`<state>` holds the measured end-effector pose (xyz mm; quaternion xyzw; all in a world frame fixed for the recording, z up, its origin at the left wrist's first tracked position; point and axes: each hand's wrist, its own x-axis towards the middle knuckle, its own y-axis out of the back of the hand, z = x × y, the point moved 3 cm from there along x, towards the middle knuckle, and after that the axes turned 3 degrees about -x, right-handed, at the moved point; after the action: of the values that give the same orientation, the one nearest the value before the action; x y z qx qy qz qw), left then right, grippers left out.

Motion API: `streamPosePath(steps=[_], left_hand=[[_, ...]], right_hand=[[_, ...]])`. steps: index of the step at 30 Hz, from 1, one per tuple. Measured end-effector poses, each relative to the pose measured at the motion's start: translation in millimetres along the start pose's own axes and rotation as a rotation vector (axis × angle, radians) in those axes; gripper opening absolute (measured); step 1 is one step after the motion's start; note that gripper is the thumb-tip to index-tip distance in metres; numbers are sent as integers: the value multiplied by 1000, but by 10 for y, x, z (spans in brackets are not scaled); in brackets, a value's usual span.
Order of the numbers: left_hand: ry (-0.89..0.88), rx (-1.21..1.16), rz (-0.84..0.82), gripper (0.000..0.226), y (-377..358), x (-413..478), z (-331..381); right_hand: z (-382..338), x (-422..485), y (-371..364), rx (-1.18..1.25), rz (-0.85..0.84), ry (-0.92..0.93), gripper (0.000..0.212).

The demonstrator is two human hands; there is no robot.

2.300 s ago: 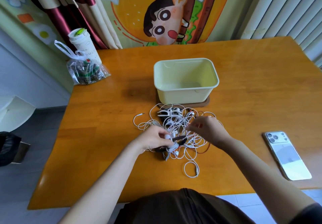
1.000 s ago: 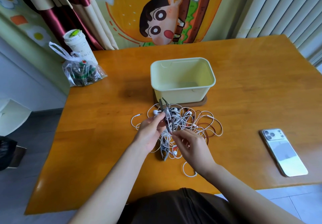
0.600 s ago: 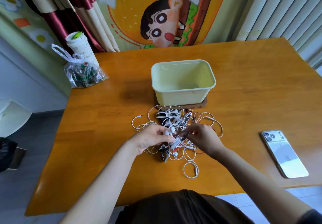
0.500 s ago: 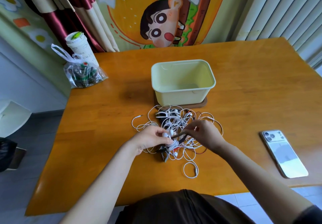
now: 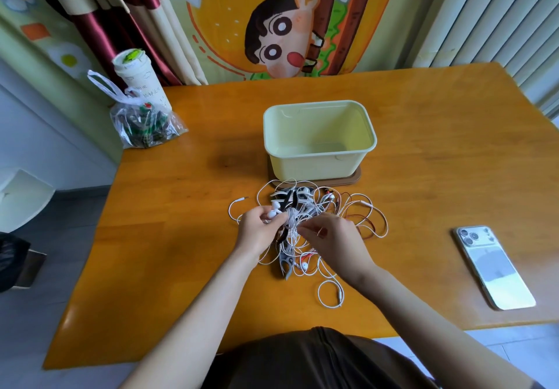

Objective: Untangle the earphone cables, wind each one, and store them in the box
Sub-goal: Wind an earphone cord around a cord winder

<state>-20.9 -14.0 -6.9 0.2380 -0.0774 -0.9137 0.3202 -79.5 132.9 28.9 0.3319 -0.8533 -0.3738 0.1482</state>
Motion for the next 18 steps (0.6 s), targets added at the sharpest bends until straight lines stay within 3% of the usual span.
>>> streamPosePath(steps=[8,13,18], left_hand=[[318,-743,-66,10,-135,-31,92],[372,-927,-178,8,-138,-88,153],[348,-930,-197,9,-110,-131,188]], right_hand=[[-36,-226,-174,107,60,20,21],[35,-238,-142,183,84,-17,16],[103,-239,-115,171,86,-35,19]])
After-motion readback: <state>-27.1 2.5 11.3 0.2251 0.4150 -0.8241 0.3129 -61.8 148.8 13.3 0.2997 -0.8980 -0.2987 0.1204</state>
